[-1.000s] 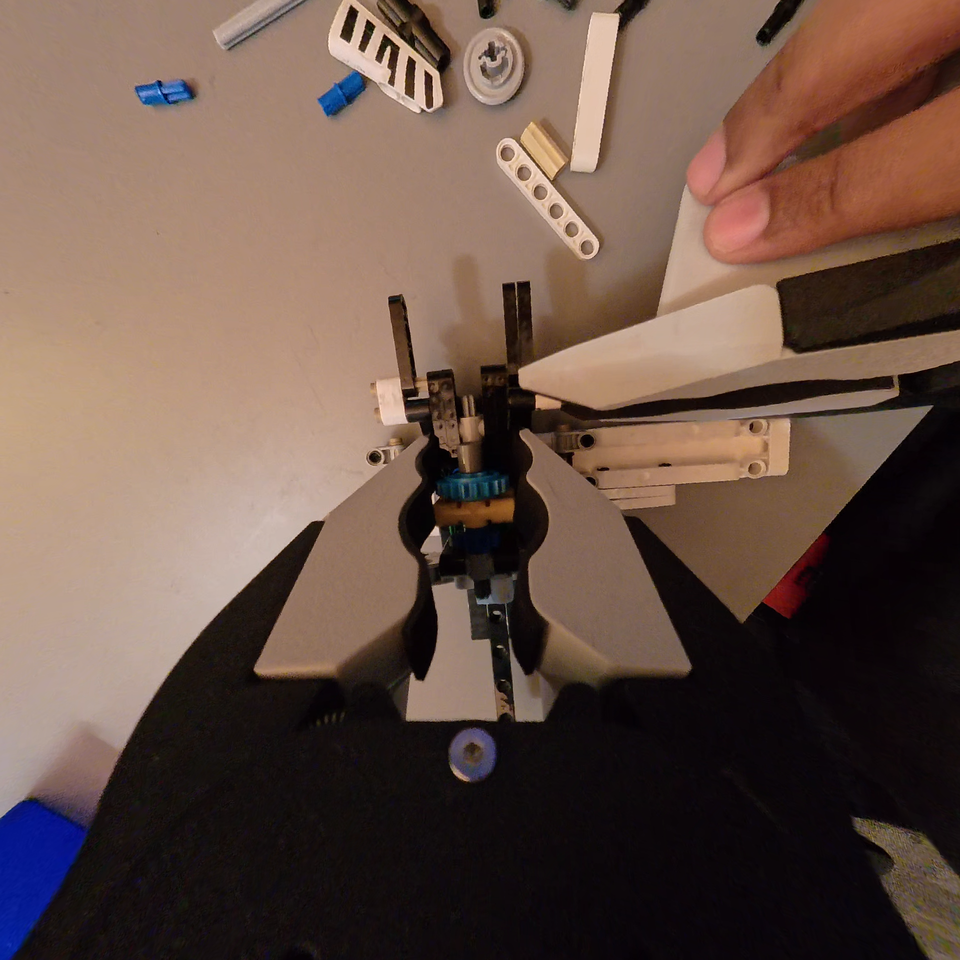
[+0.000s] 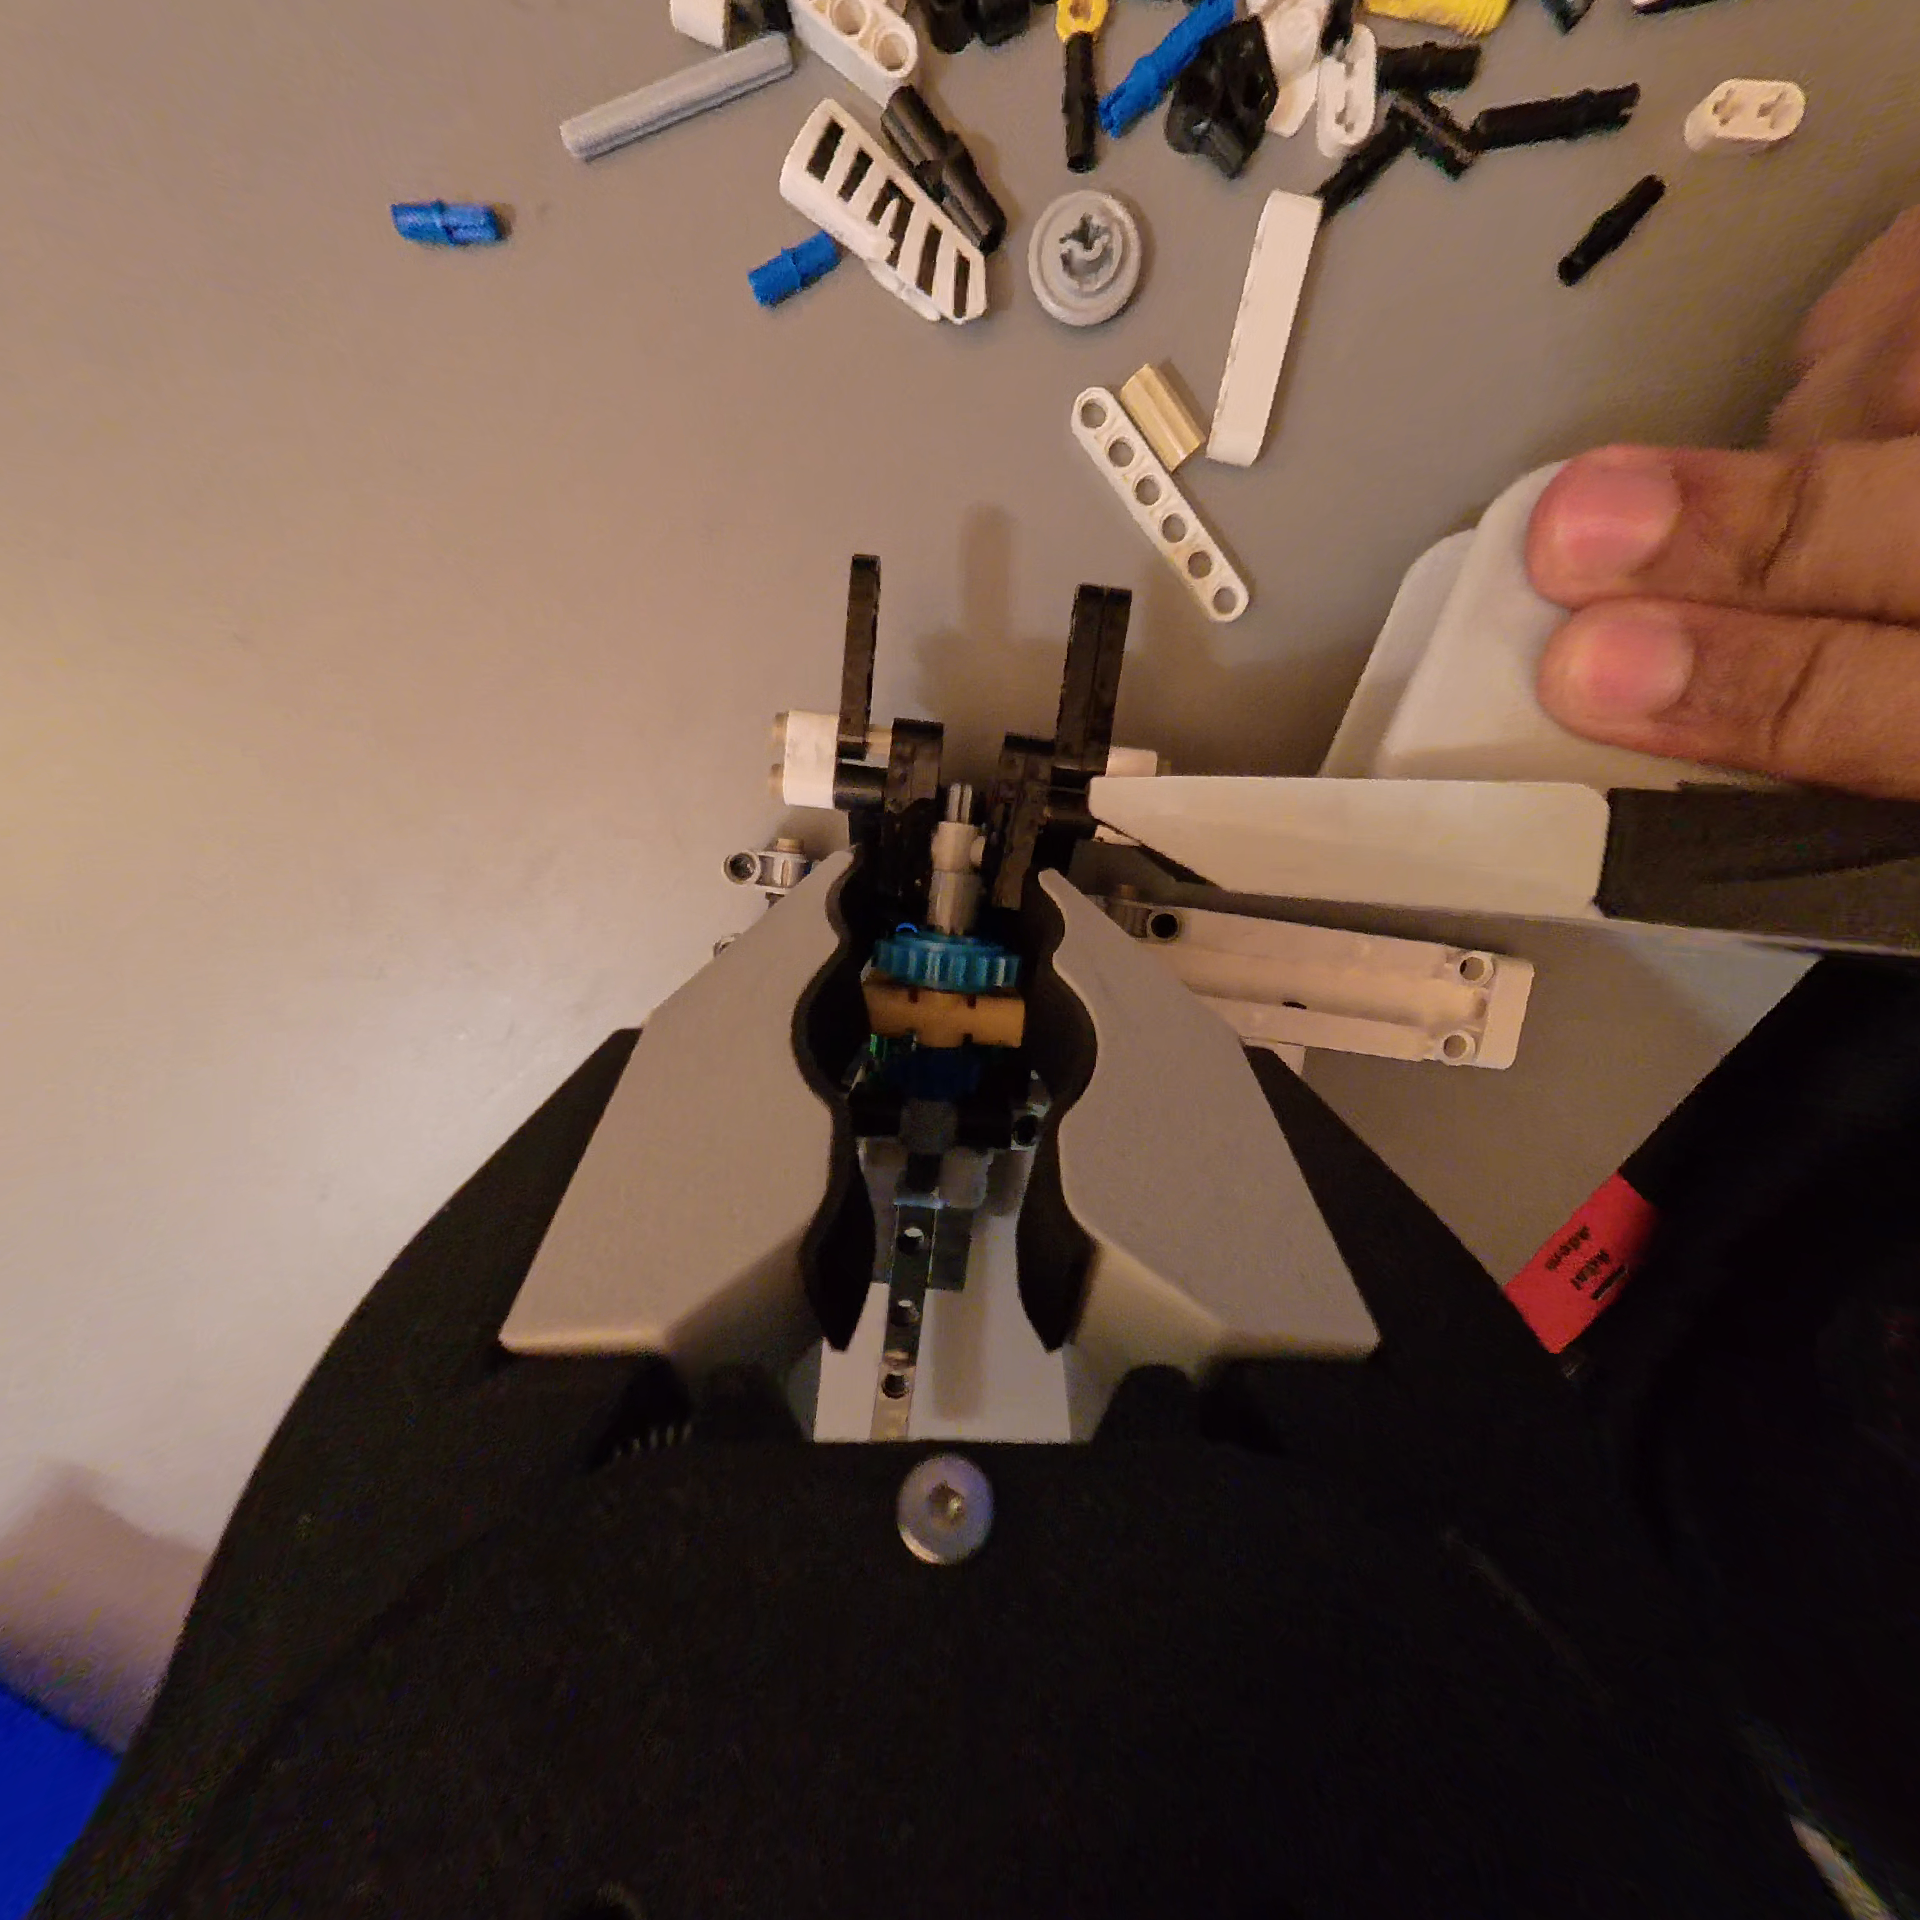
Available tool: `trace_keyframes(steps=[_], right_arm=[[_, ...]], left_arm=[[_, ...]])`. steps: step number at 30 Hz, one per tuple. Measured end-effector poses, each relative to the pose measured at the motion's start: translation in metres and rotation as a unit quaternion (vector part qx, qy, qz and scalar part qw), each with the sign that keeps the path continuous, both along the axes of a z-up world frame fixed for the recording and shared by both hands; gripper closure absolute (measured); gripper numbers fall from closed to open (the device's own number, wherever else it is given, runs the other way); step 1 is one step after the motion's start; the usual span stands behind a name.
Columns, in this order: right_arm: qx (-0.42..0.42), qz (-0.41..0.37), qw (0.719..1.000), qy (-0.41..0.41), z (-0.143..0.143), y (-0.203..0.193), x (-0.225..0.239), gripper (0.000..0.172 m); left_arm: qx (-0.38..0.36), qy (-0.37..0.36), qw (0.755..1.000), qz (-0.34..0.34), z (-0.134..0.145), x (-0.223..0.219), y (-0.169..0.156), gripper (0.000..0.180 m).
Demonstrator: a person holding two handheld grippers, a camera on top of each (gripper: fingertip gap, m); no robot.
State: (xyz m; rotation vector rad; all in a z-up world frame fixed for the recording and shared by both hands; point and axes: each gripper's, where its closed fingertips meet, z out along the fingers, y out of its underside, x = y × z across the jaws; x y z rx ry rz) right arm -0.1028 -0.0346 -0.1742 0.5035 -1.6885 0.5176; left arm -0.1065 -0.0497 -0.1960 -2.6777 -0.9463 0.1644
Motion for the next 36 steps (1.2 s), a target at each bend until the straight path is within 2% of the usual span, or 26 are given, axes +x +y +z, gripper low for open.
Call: trace_keyframes(steps=[4,8,11,16,29,36], right_arm=[[0.014,0.026,0.999,0.031,0.001,0.0,-0.003,0.165],[-0.007,0.058,0.998,0.011,0.001,-0.003,-0.009,0.165],[-0.04,0.085,0.995,-0.019,0.001,-0.003,-0.008,0.164],[-0.052,0.055,0.997,-0.015,0.003,0.0,-0.02,0.162],[-0.017,0.062,0.997,0.04,0.007,-0.005,-0.016,0.165],[-0.011,0.076,0.996,0.044,0.007,-0.006,-0.015,0.165]], left_arm=[[0.017,-0.01,1.0,-0.006,0.0,-0.002,0.001,0.155],[0.01,-0.004,1.0,-0.01,0.0,-0.007,-0.003,0.154],[0.025,-0.029,0.999,-0.014,0.001,-0.006,-0.003,0.155],[0.082,-0.065,0.995,0.002,0.004,-0.004,0.0,0.155],[0.09,-0.064,0.994,0.012,0.005,-0.006,0.0,0.155],[0.092,-0.07,0.993,0.009,0.005,-0.006,-0.001,0.155]])
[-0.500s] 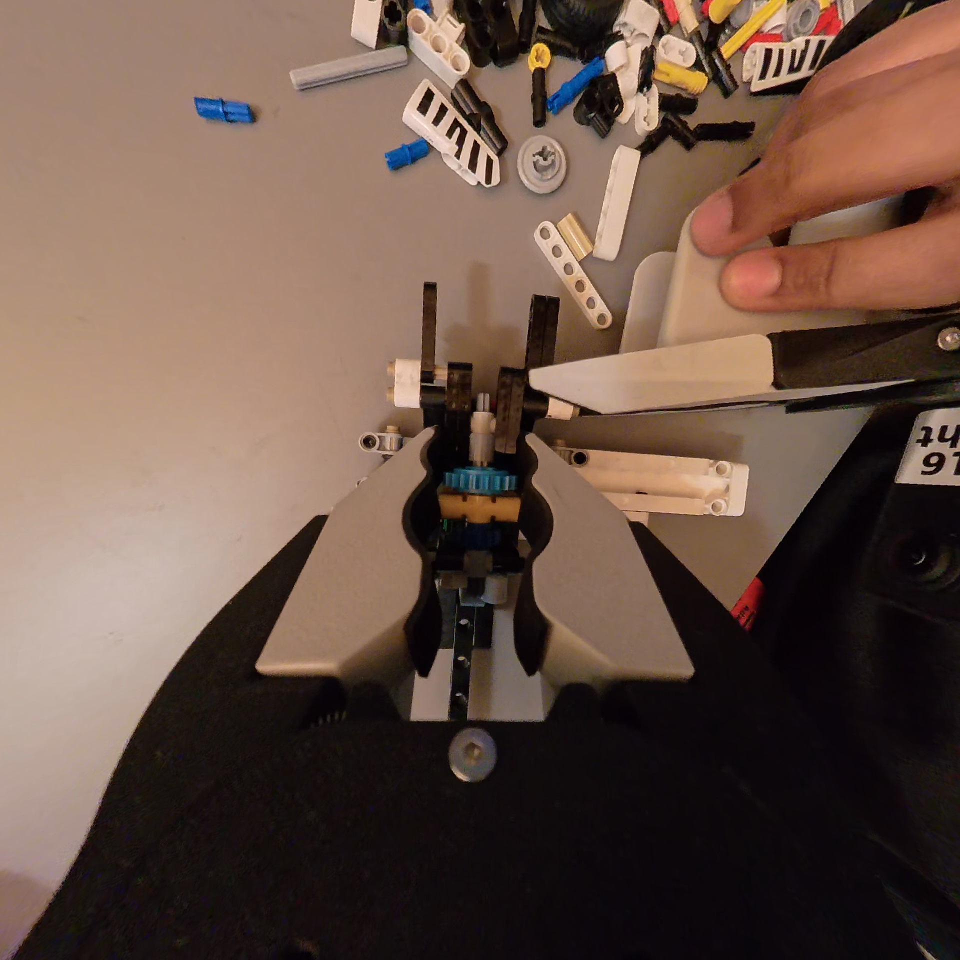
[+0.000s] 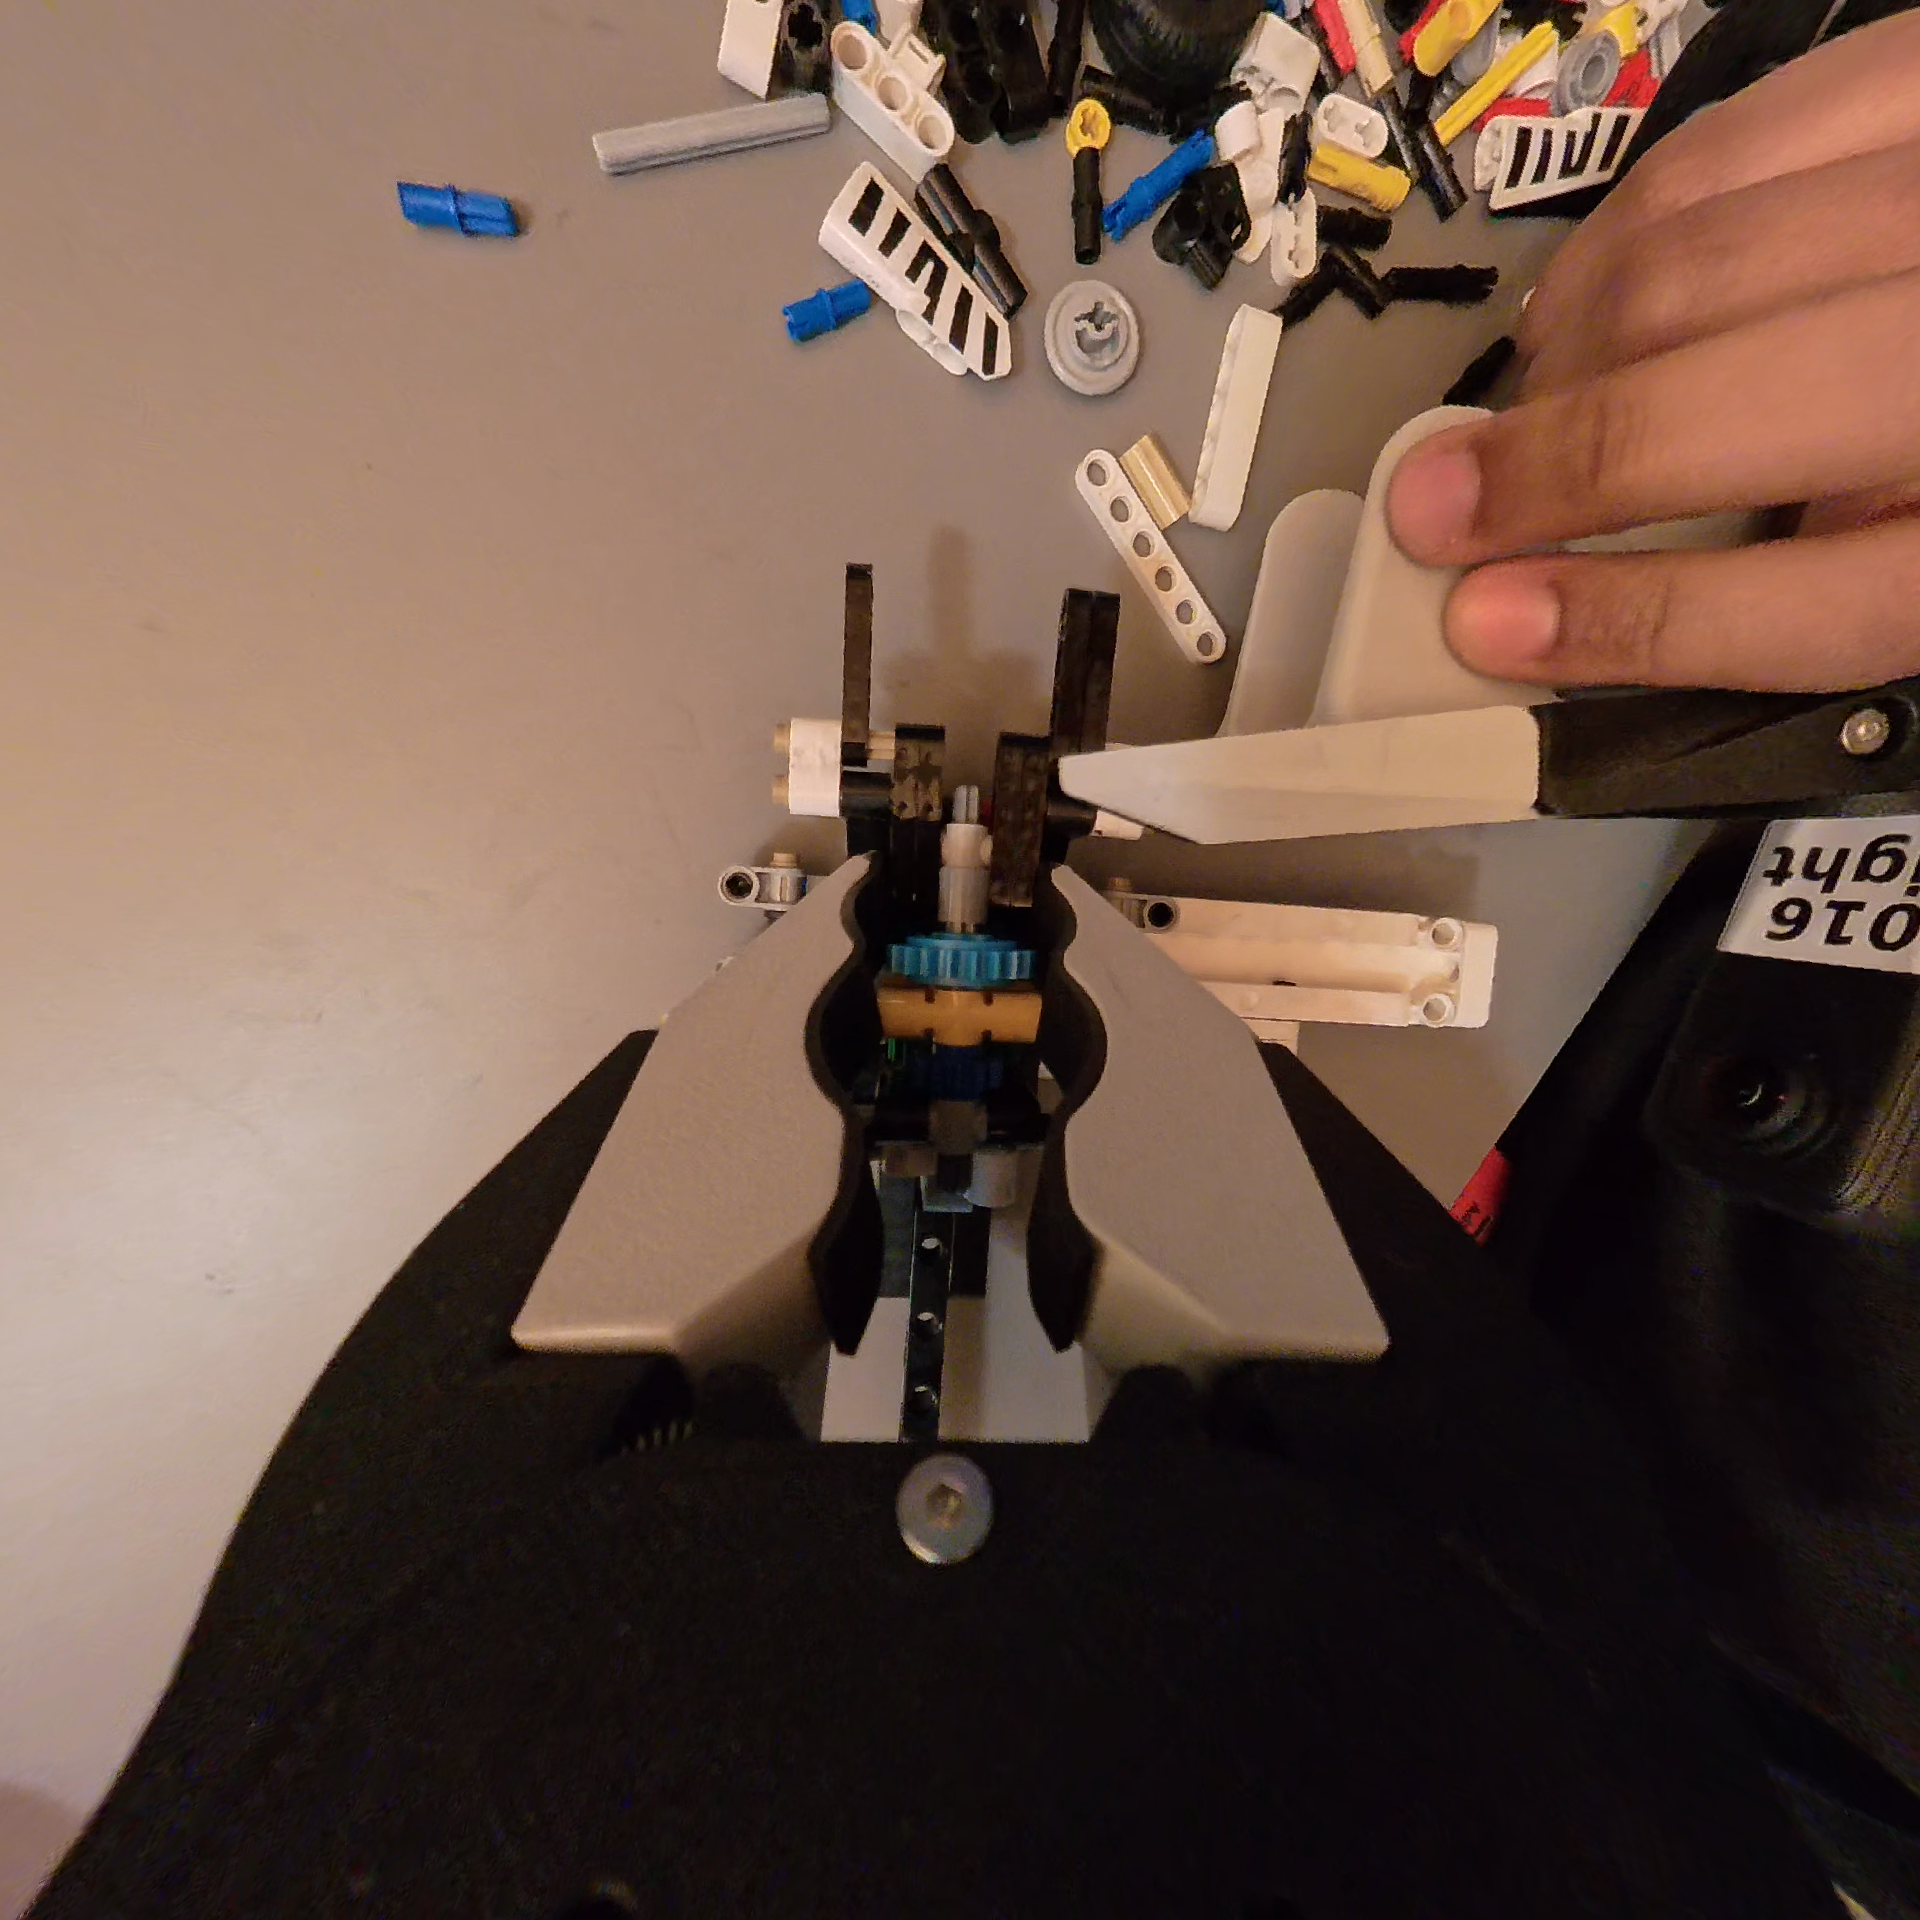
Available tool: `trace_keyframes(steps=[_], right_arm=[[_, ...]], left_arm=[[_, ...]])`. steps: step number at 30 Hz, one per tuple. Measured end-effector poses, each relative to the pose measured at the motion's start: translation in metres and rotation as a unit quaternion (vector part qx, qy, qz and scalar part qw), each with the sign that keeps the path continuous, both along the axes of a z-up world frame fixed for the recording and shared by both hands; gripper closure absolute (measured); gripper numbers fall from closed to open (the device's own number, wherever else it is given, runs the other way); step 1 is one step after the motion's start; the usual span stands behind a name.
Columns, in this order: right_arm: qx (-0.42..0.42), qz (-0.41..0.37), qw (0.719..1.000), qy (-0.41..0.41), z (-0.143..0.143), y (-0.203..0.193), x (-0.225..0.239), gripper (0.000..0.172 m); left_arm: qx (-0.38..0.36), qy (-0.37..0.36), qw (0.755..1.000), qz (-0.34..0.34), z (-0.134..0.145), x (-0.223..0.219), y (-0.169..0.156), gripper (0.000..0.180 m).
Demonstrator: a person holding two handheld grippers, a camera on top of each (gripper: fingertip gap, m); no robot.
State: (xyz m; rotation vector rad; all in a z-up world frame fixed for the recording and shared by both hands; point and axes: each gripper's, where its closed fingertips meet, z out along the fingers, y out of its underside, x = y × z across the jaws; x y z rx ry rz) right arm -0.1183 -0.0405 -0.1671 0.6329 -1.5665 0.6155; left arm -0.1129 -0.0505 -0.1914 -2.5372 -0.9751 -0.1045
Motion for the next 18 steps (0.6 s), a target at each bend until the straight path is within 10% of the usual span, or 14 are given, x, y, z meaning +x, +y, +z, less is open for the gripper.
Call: trace_keyframes(steps=[18], right_arm=[[-0.059,0.004,0.996,-0.071,0.0031,0.0004,-0.0041,0.16]], left_arm=[[0.023,-0.007,1.0,-0.008,0.0014,-0.0022,-0.0013,0.154]])
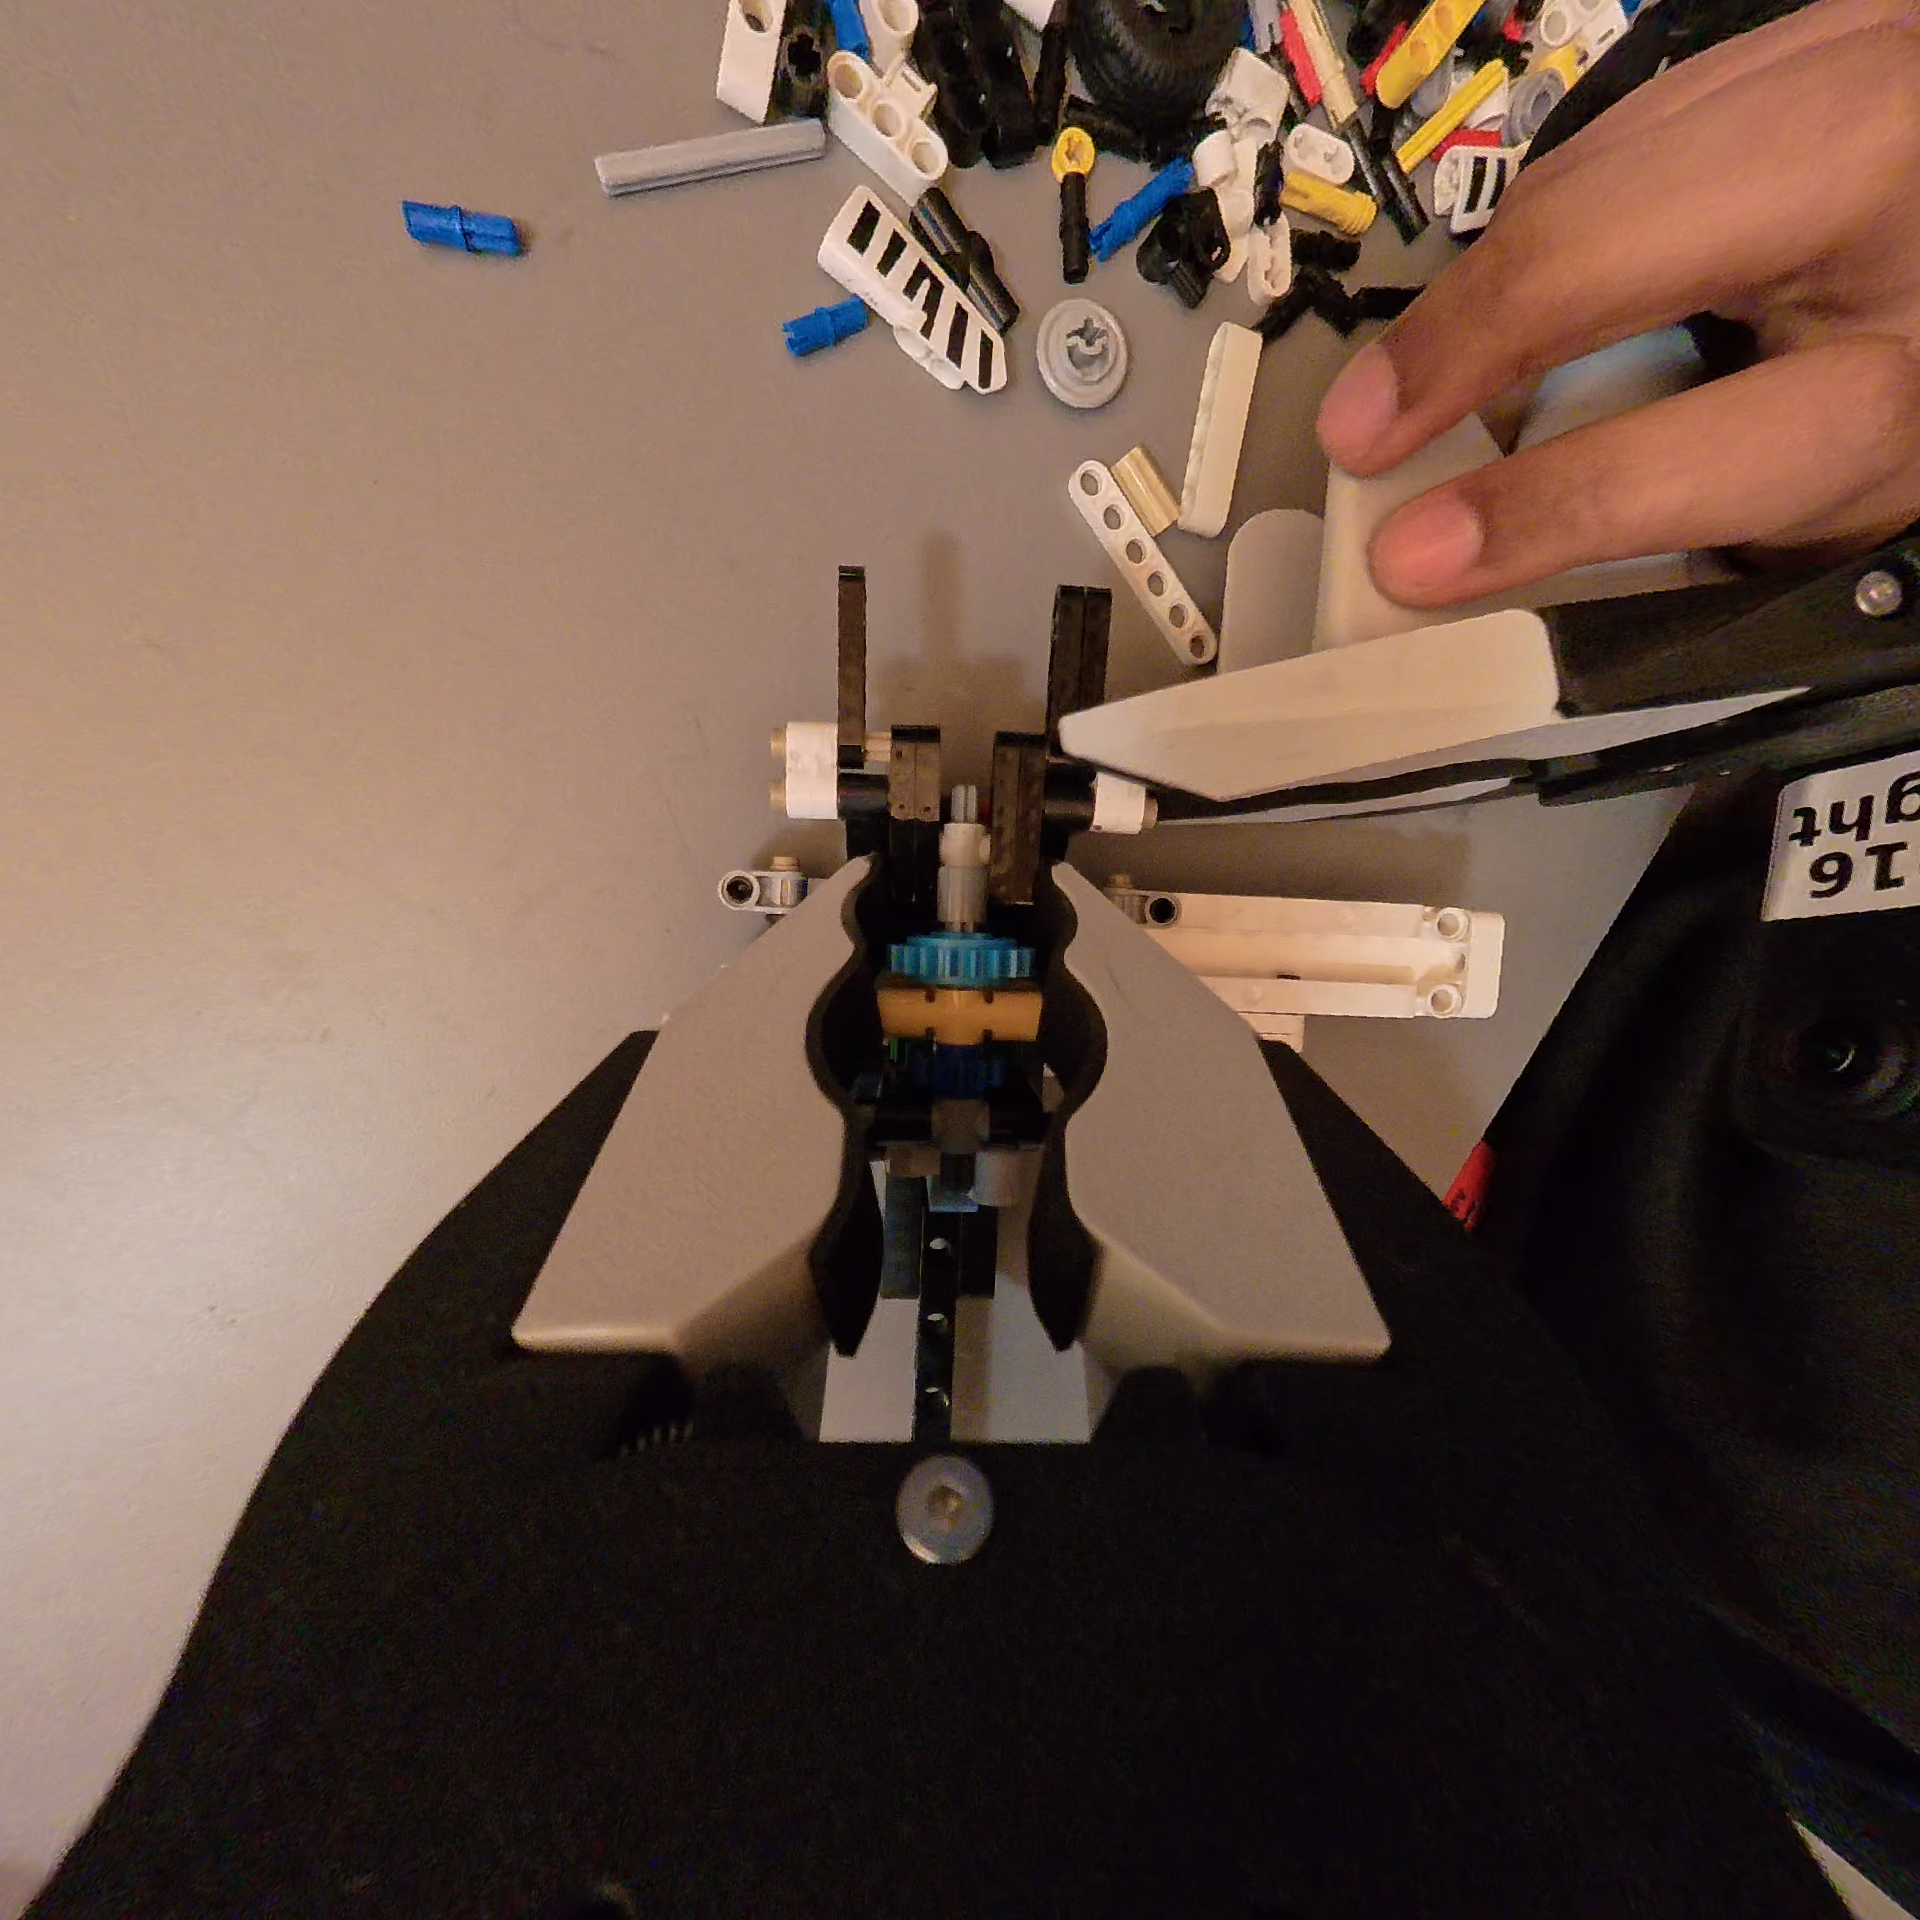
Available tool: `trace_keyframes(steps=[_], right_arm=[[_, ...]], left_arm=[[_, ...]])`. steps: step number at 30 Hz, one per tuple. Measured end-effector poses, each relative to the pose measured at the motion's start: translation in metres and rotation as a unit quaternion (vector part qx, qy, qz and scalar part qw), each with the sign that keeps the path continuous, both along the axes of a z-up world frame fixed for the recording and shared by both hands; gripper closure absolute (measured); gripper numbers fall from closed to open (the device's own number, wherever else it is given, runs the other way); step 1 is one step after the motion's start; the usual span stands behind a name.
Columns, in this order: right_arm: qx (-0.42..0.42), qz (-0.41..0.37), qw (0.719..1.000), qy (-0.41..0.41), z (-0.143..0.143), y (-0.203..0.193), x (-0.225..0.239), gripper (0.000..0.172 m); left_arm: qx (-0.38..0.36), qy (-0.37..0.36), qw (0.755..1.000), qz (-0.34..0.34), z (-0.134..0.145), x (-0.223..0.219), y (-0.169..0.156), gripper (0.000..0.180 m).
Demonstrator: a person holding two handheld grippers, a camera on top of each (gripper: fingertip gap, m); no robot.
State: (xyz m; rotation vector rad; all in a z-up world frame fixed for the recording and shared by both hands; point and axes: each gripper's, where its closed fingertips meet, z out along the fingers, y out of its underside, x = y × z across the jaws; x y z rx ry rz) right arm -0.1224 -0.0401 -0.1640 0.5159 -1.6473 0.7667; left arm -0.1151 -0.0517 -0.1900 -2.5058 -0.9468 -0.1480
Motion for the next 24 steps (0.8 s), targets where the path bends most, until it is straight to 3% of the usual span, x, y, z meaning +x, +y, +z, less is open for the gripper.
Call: trace_keyframes(steps=[5,9,20,24], right_arm=[[0.021,-0.005,1.0,-0.003,-0.006,0.001,0.0,0.163],[0.04,-0.014,0.997,-0.058,-0.014,0.002,0.0,0.139],[0.098,-0.017,0.993,0.066,-0.008,-0.002,-0.011,0.151],[0.104,-0.016,0.993,0.056,-0.009,-0.002,-0.011,0.152]], left_arm=[[-0.028,0.017,0.999,-0.003,-0.002,0.0,0.0,0.155],[-0.005,0.004,1.0,0.012,0.0,-0.002,0.001,0.155],[-0.007,0.003,1.0,0.009,0.0,-0.002,0.002,0.155],[-0.006,0.005,1.0,0.008,0.0,-0.002,0.002,0.154]])
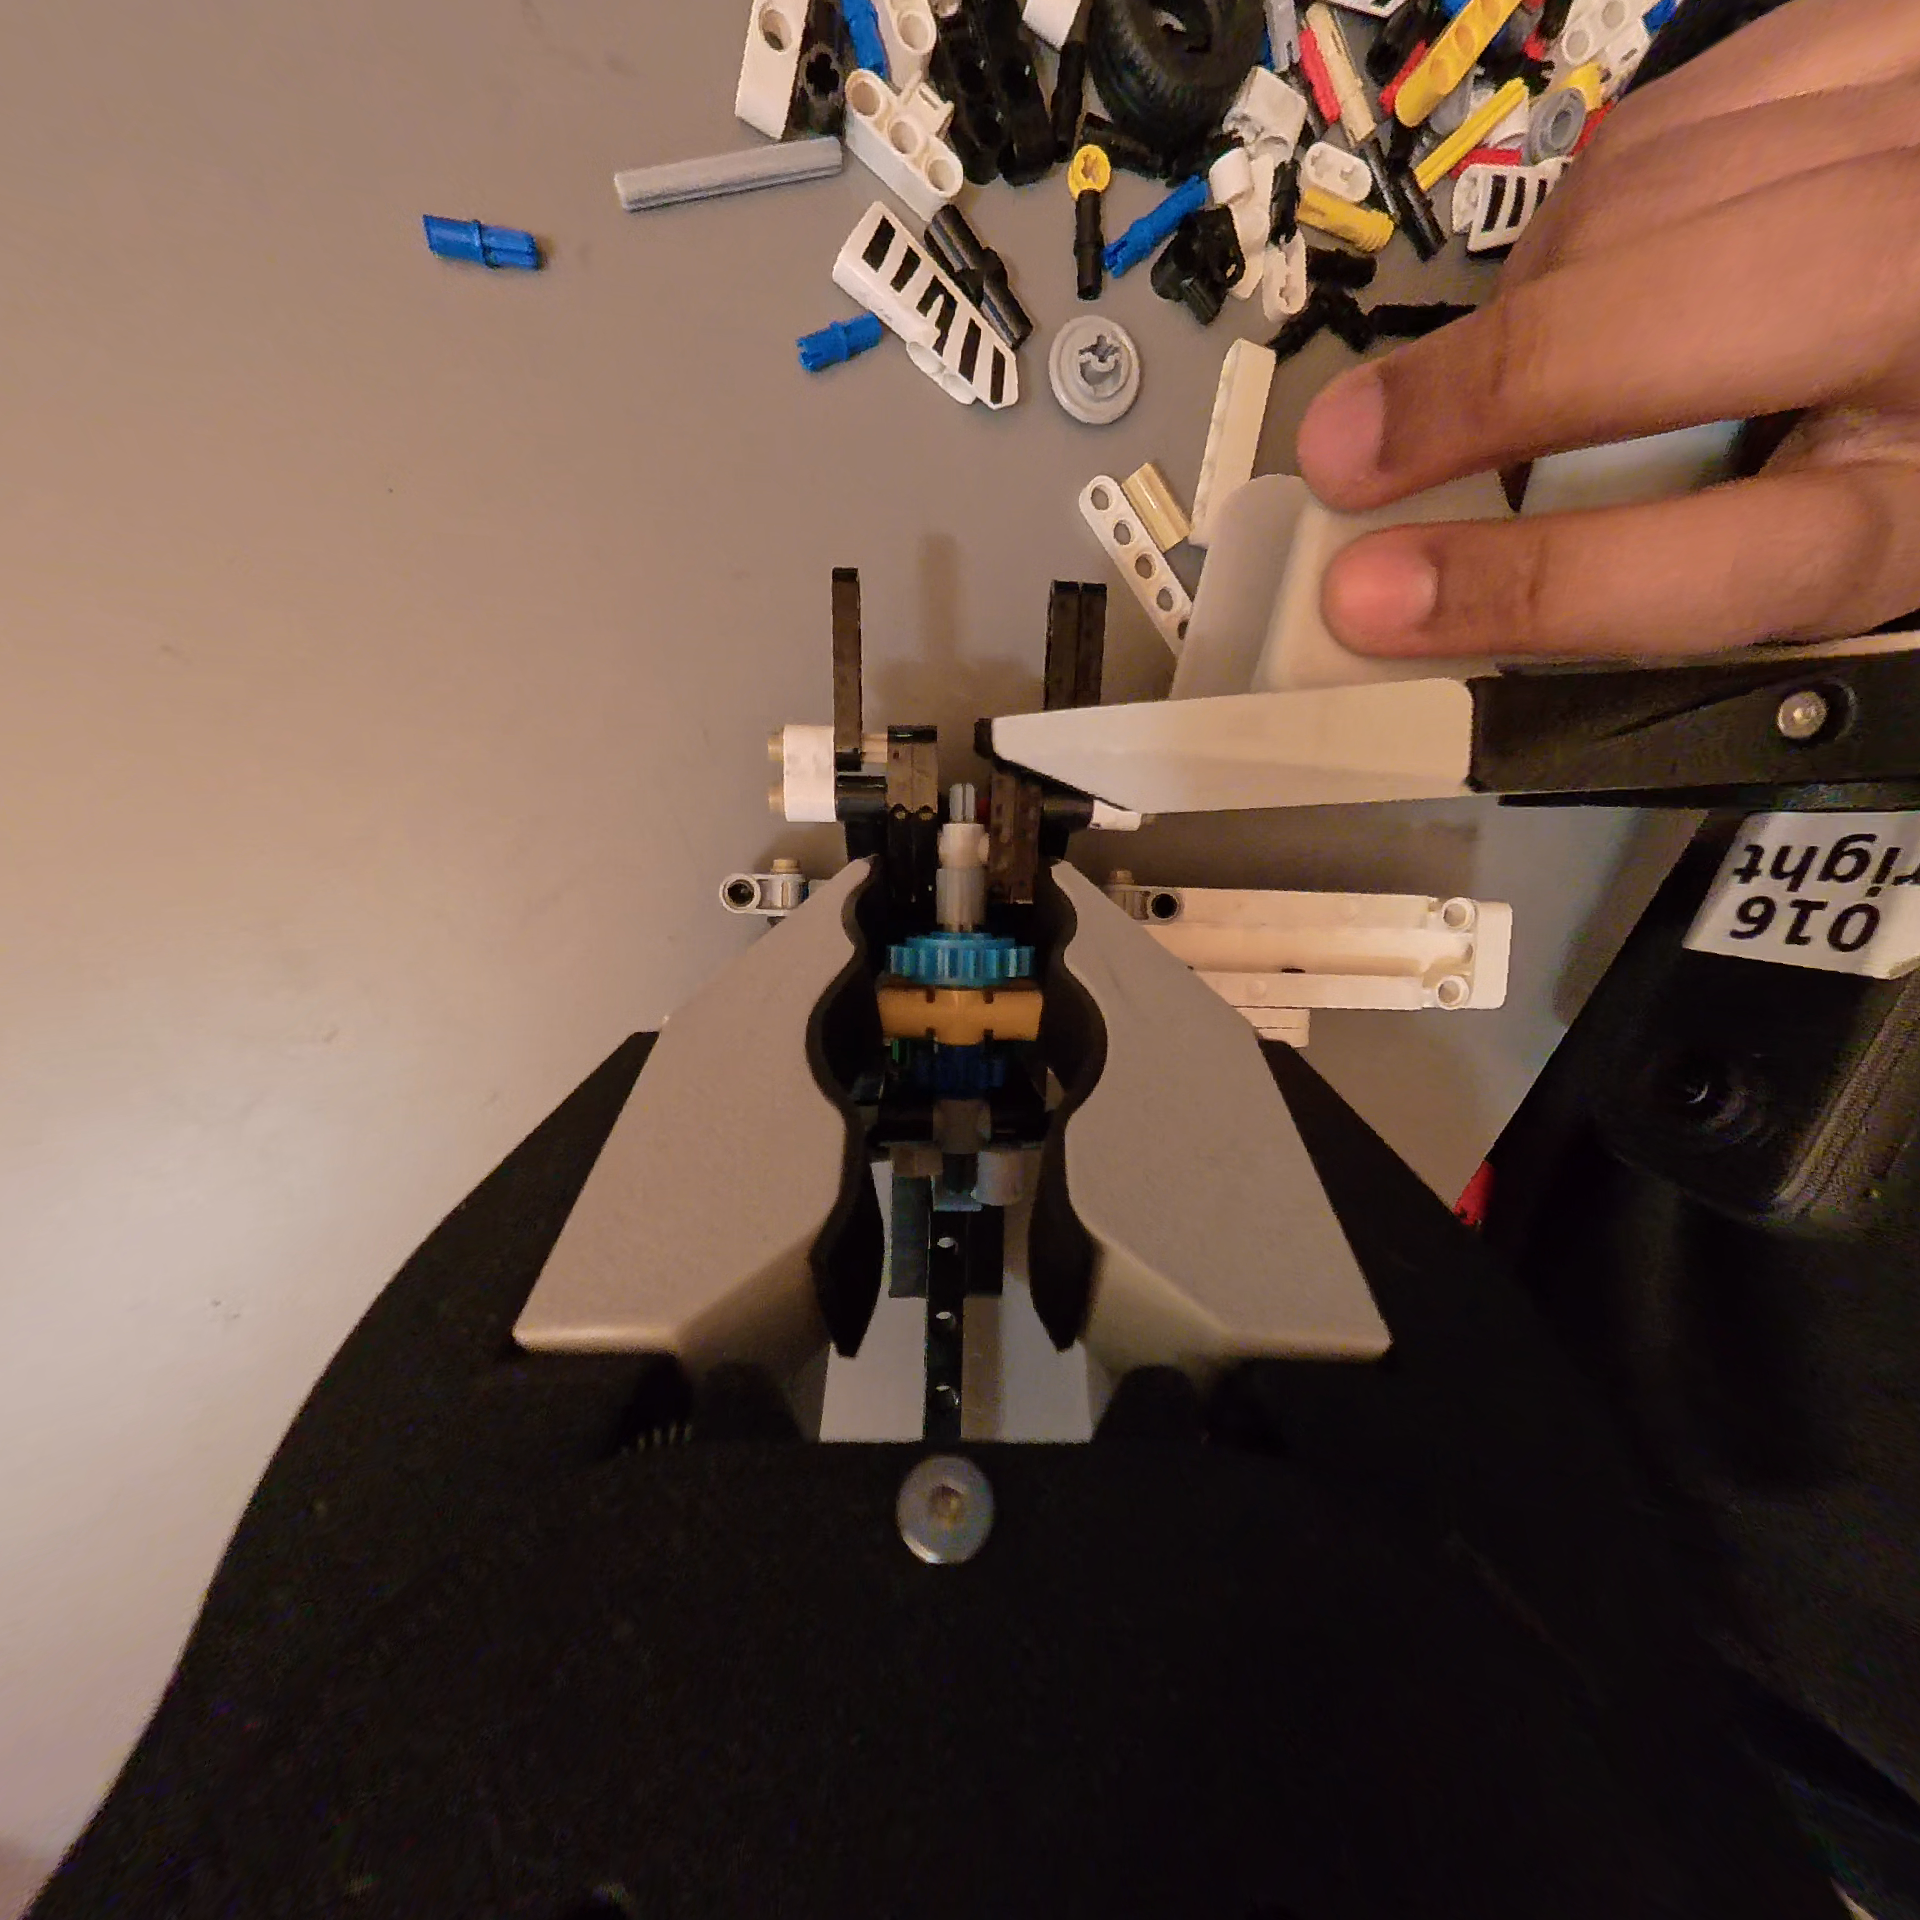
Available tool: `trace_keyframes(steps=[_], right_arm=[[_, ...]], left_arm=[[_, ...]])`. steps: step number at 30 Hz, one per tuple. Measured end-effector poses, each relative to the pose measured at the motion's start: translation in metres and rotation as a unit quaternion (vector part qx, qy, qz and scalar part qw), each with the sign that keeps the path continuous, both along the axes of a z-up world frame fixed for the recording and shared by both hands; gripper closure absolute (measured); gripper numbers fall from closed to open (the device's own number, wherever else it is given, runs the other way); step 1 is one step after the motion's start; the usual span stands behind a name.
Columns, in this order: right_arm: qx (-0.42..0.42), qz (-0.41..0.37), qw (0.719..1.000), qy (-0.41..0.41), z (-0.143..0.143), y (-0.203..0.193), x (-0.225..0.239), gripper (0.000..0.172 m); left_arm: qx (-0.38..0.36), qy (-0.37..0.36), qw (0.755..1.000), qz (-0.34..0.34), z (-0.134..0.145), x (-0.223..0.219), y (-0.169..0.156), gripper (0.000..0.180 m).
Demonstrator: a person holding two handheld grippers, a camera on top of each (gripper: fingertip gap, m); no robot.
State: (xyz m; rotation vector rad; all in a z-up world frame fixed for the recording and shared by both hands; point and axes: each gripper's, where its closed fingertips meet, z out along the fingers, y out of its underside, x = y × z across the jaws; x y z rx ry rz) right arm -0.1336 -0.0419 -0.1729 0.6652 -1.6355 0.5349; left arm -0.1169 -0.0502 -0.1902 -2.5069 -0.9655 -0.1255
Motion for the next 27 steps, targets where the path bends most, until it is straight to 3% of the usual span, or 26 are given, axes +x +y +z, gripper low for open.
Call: trace_keyframes(steps=[7,16,27], right_arm=[[0.025,-0.025,0.999,0.003,-0.002,0.003,-0.004,0.164],[-0.01,-0.084,0.996,-0.008,-0.003,0.008,-0.013,0.166],[-0.017,-0.123,0.992,-0.009,-0.004,0.017,-0.018,0.166]], left_arm=[[-0.059,0.044,0.997,-0.003,-0.004,-0.004,0.001,0.155],[-0.022,0.072,0.996,0.057,-0.003,-0.016,0.005,0.156],[-0.016,0.092,0.993,0.075,-0.003,-0.023,0.011,0.154]])
